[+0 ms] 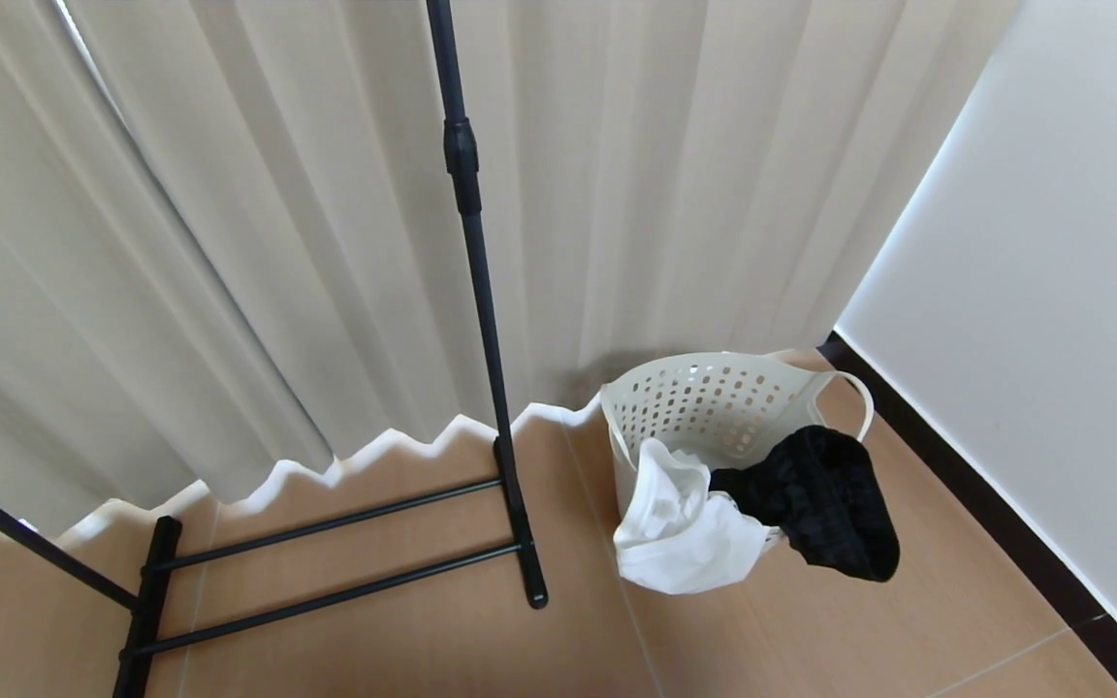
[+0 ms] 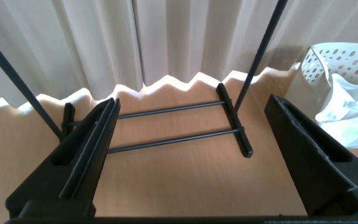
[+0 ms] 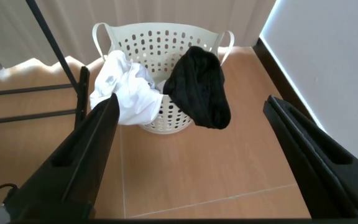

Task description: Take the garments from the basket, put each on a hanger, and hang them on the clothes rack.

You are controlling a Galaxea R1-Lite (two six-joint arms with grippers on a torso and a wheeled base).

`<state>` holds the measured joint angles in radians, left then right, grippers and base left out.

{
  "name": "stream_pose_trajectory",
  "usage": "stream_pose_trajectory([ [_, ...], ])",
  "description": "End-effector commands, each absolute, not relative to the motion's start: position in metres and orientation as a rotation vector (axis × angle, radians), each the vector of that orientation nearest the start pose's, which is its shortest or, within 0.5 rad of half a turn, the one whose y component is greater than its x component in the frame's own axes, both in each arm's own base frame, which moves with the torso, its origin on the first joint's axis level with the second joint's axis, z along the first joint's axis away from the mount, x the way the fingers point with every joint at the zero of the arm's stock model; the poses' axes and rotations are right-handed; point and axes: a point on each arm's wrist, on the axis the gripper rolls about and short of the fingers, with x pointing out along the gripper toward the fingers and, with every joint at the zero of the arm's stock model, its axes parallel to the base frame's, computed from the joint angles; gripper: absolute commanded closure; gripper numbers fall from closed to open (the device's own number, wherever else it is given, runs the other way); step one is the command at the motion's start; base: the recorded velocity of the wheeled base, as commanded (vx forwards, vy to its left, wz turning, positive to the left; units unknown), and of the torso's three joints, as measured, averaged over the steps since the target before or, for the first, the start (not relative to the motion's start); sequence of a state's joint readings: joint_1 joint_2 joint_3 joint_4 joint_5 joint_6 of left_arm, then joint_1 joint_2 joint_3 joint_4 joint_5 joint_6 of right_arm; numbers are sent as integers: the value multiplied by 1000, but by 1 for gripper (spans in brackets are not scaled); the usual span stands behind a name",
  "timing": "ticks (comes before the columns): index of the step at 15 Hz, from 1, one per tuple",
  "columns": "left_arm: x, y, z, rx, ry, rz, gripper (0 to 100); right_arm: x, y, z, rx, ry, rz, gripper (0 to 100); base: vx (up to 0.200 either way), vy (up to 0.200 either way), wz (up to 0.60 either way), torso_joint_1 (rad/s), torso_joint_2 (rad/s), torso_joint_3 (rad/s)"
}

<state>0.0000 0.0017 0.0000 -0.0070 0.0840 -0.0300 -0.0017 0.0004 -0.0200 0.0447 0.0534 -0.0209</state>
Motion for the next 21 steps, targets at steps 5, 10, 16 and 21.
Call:
stream_pose_trajectory([
  [5, -23, 2, 76, -36, -8, 86, 0, -24, 1, 76, -19, 24, 52, 0, 0, 0, 0, 4, 3, -203],
  [10, -23, 2, 76, -37, -8, 86, 0, -24, 1, 76, -24, 25, 52, 0, 0, 0, 0, 1, 1, -200],
  [16, -23, 2, 76, -39, -6, 86, 0, -24, 1, 76, -16, 24, 51, 0, 0, 0, 0, 0, 5, -202],
  [21, -23, 2, 76, -36, -9, 87, 0, -24, 1, 76, -28, 25, 54, 0, 0, 0, 0, 5, 0, -161],
])
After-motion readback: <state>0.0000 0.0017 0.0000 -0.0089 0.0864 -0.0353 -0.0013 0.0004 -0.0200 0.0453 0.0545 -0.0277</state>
